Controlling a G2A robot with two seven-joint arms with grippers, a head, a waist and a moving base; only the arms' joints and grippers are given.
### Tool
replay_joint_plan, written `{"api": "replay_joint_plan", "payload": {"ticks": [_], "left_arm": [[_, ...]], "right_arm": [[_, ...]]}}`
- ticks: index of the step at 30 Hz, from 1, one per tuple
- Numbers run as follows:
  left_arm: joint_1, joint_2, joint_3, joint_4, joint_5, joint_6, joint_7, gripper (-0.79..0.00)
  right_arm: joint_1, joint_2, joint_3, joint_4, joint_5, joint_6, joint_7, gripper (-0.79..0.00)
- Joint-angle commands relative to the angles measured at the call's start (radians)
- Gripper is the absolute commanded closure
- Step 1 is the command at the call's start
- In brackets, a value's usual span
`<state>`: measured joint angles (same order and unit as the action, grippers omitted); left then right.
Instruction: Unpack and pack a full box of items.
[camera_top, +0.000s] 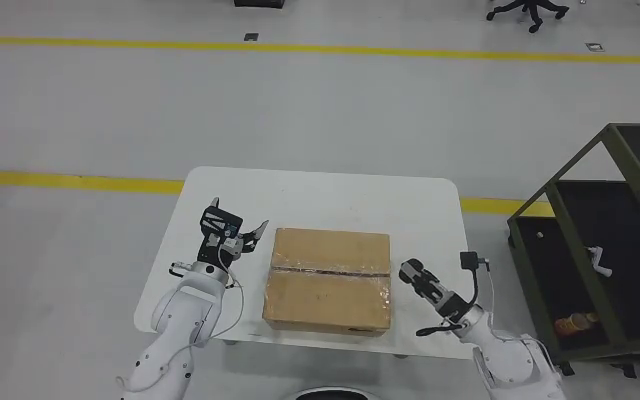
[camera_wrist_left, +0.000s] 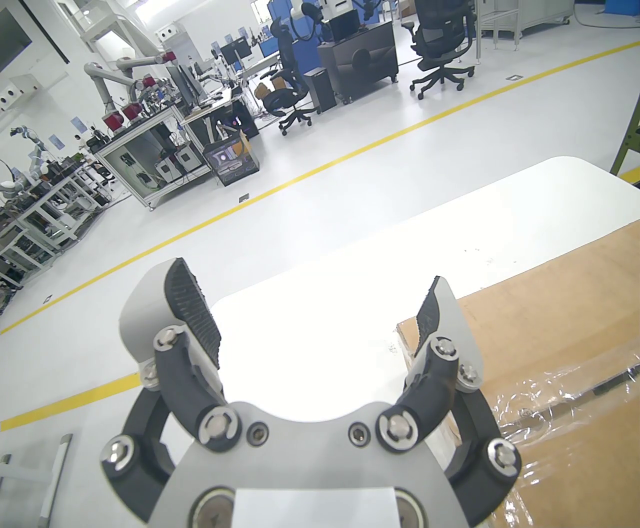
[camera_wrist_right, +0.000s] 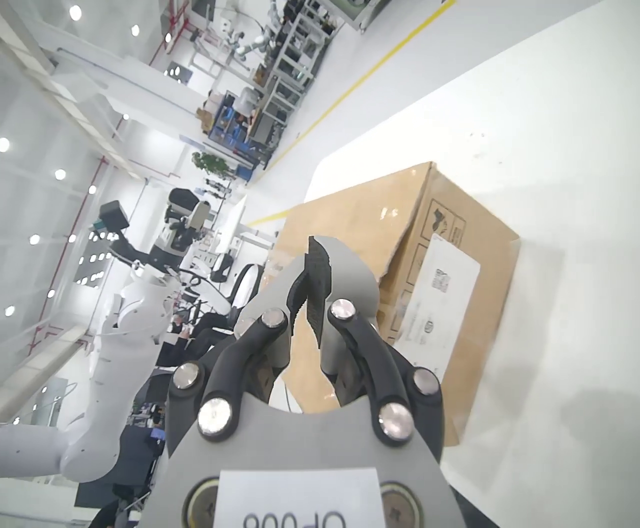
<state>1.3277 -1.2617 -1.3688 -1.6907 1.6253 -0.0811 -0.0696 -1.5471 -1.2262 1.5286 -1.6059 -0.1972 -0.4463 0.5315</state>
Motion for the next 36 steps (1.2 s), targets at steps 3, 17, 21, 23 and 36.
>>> {"api": "replay_joint_plan", "payload": {"ticks": [3, 17, 21, 23, 36], "left_arm": [[0.0, 0.0, 0.0, 0.0, 0.0, 0.0, 0.0, -0.785], [0.0, 0.0, 0.0, 0.0, 0.0, 0.0, 0.0, -0.785], [0.0, 0.0, 0.0, 0.0, 0.0, 0.0, 0.0, -0.785], [0.0, 0.0, 0.0, 0.0, 0.0, 0.0, 0.0, -0.785], [0.0, 0.0, 0.0, 0.0, 0.0, 0.0, 0.0, -0.785]], "right_arm": [[0.047, 0.009, 0.004, 0.004, 0.051, 0.072, 0.133, -0.351], [0.09, 0.03, -0.007, -0.02, -0.01, 0.162, 0.25, -0.785], [0.091, 0.031, -0.006, -0.023, -0.019, 0.161, 0.246, -0.785], [0.091, 0.031, -0.006, -0.023, -0.019, 0.161, 0.246, -0.785], [0.115, 0.037, -0.004, -0.065, -0.009, 0.183, 0.22, -0.785]]}}
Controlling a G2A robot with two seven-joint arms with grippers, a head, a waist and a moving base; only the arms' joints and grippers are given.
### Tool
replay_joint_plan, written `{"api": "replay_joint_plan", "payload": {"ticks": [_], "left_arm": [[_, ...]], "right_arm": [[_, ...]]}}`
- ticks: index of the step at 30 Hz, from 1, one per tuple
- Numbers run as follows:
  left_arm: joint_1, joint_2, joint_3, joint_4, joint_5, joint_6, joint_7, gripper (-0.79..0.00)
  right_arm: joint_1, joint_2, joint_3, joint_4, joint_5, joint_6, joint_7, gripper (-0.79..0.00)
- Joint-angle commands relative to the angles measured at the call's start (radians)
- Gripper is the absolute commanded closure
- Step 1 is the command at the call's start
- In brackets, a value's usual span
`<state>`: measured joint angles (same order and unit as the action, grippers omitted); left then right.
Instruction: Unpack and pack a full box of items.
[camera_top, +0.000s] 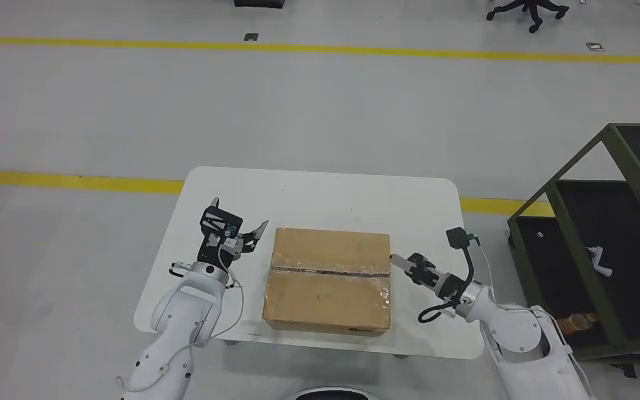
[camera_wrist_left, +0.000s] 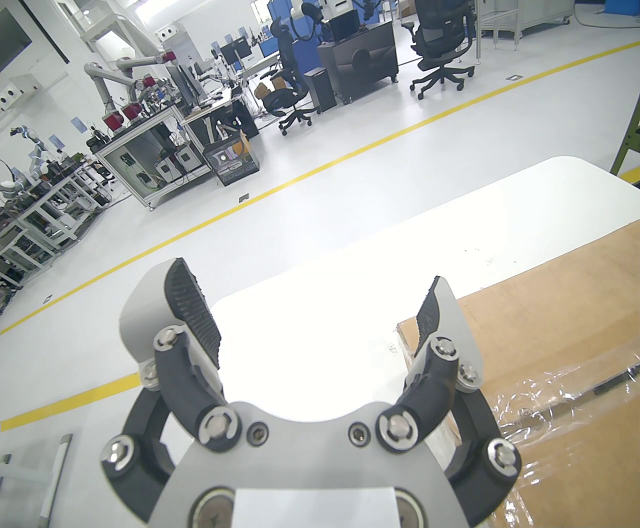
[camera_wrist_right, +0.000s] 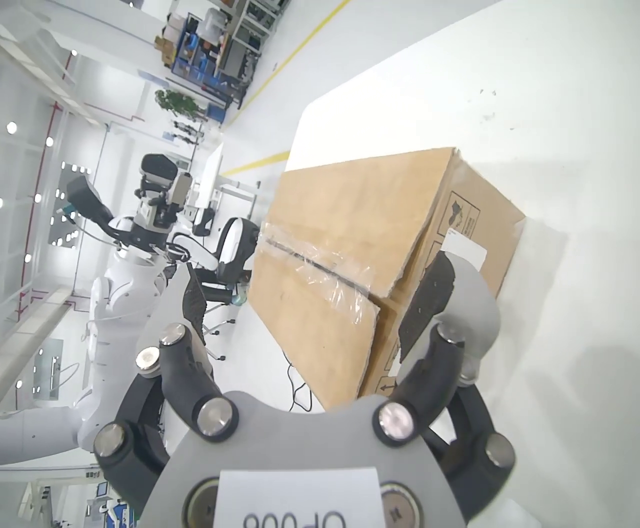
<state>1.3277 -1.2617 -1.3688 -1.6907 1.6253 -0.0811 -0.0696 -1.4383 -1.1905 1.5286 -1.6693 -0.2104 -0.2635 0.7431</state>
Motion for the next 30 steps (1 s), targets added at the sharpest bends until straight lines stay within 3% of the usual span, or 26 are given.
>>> {"api": "replay_joint_plan", "payload": {"ticks": [1, 17, 30], "left_arm": [[0.0, 0.0, 0.0, 0.0, 0.0, 0.0, 0.0, -0.785], [0.0, 0.0, 0.0, 0.0, 0.0, 0.0, 0.0, -0.785], [0.0, 0.0, 0.0, 0.0, 0.0, 0.0, 0.0, -0.785]], "right_arm": [[0.013, 0.002, -0.009, 0.0, 0.004, 0.003, 0.022, -0.785], [0.127, 0.002, -0.088, 0.184, 0.133, -0.044, 0.073, -0.785], [0.144, 0.007, -0.123, 0.24, 0.181, -0.085, 0.09, -0.785]]}}
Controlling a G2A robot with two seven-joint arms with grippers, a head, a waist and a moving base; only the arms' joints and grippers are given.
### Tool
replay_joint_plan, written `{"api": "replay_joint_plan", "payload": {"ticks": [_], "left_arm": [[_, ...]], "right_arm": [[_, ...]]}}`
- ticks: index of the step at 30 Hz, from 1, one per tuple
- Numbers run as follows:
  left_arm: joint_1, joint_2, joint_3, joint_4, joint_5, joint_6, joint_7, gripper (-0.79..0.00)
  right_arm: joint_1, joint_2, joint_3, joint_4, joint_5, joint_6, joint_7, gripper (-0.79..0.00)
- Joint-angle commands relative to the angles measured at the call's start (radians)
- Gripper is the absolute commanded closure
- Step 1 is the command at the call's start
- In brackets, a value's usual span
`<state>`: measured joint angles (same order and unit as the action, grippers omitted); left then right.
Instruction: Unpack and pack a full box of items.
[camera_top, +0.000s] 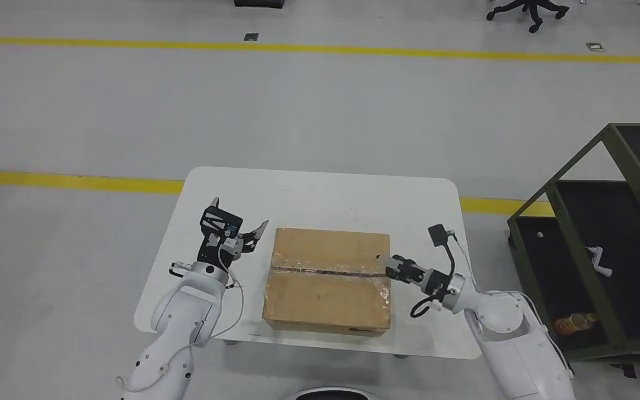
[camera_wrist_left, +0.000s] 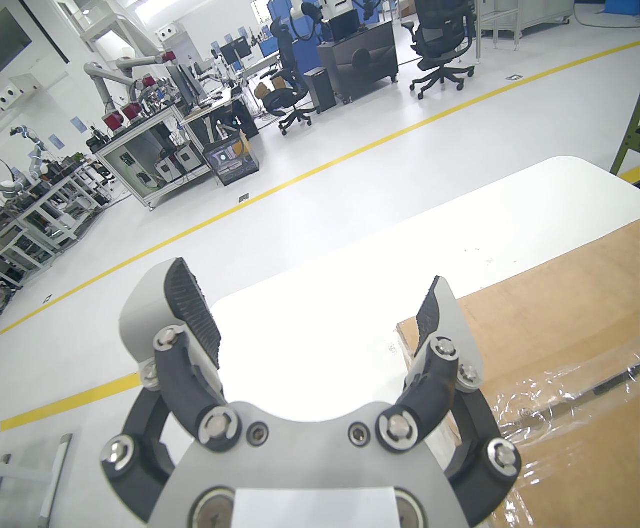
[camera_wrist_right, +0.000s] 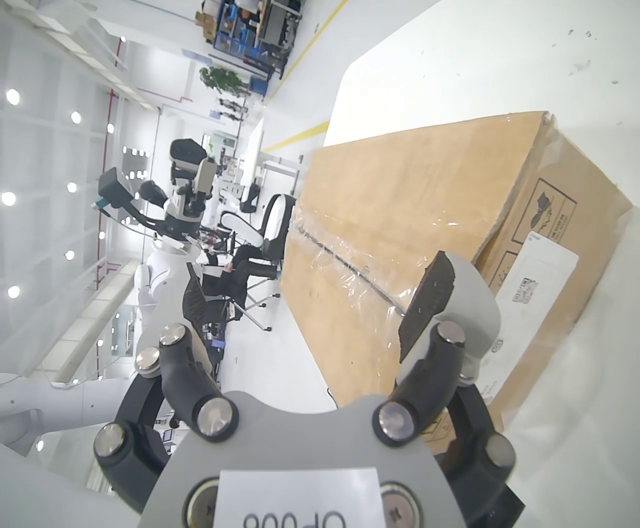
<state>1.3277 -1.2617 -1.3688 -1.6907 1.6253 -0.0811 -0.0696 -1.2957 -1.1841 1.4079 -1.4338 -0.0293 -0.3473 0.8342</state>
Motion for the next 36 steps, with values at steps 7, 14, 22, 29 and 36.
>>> {"api": "replay_joint_plan", "payload": {"ticks": [7, 14, 22, 29, 36], "left_arm": [[0.0, 0.0, 0.0, 0.0, 0.0, 0.0, 0.0, -0.785], [0.0, 0.0, 0.0, 0.0, 0.0, 0.0, 0.0, -0.785], [0.0, 0.0, 0.0, 0.0, 0.0, 0.0, 0.0, -0.785], [0.0, 0.0, 0.0, 0.0, 0.0, 0.0, 0.0, -0.785], [0.0, 0.0, 0.0, 0.0, 0.0, 0.0, 0.0, -0.785]], "right_arm": [[0.017, 0.004, -0.018, 0.034, -0.006, -0.004, -0.006, -0.785], [0.034, 0.005, -0.044, 0.045, 0.002, -0.009, 0.003, -0.785], [0.058, 0.005, -0.085, 0.054, 0.003, -0.011, 0.027, -0.785], [0.072, 0.008, -0.099, 0.062, -0.027, 0.004, 0.02, -0.323], [0.077, 0.012, -0.111, 0.066, -0.061, 0.038, 0.01, 0.0]]}}
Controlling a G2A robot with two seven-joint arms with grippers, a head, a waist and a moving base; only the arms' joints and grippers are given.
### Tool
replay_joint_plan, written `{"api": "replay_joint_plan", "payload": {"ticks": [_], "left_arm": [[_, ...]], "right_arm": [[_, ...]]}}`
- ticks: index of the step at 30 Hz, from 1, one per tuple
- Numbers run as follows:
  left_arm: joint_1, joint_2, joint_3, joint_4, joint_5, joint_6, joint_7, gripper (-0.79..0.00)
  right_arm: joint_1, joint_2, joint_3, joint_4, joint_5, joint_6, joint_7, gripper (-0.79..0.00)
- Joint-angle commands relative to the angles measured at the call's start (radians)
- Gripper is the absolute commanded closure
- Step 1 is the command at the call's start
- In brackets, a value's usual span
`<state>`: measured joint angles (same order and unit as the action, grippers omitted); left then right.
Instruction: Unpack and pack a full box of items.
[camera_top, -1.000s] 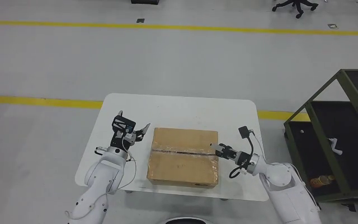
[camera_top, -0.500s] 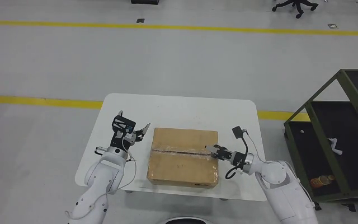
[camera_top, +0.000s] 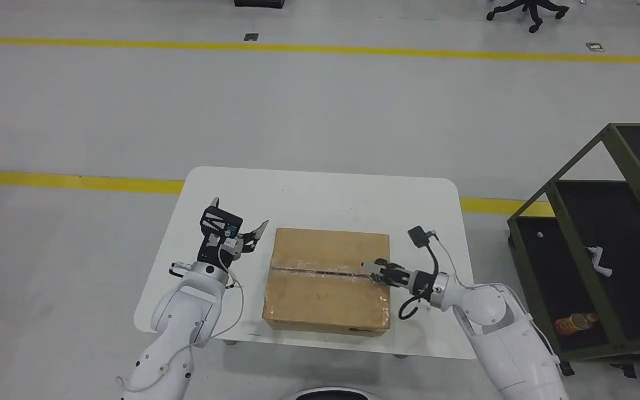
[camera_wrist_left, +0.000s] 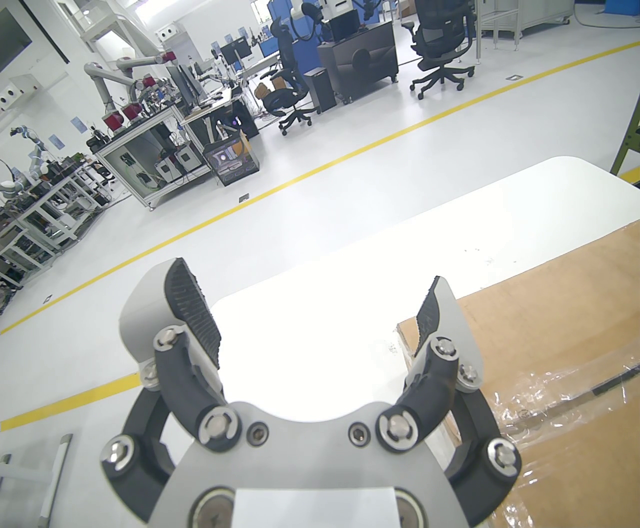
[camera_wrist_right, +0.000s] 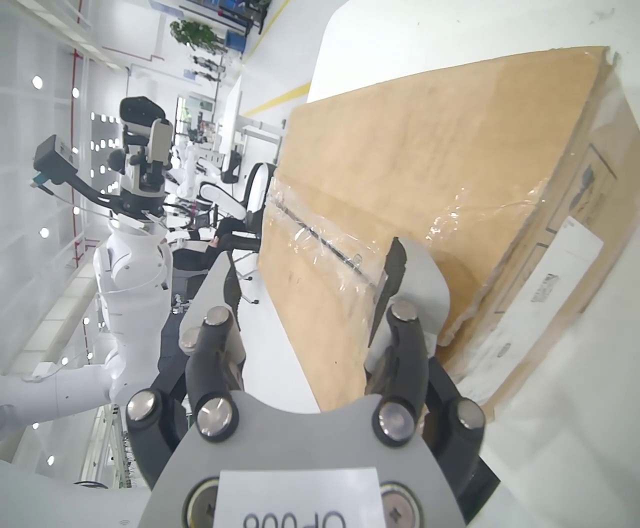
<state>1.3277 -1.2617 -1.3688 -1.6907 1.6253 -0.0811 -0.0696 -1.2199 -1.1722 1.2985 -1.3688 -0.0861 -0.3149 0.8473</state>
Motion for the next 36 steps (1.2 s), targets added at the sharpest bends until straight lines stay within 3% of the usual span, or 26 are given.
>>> {"api": "replay_joint_plan", "payload": {"ticks": [1, 19, 36], "left_arm": [[0.0, 0.0, 0.0, 0.0, 0.0, 0.0, 0.0, -0.785], [0.0, 0.0, 0.0, 0.0, 0.0, 0.0, 0.0, -0.785], [0.0, 0.0, 0.0, 0.0, 0.0, 0.0, 0.0, -0.785]], "right_arm": [[0.001, 0.001, -0.003, 0.001, -0.005, 0.008, -0.004, 0.0], [0.042, 0.008, -0.017, 0.001, 0.017, 0.002, 0.01, 0.0], [0.163, 0.012, -0.06, 0.059, 0.093, -0.151, 0.148, 0.0]]}}
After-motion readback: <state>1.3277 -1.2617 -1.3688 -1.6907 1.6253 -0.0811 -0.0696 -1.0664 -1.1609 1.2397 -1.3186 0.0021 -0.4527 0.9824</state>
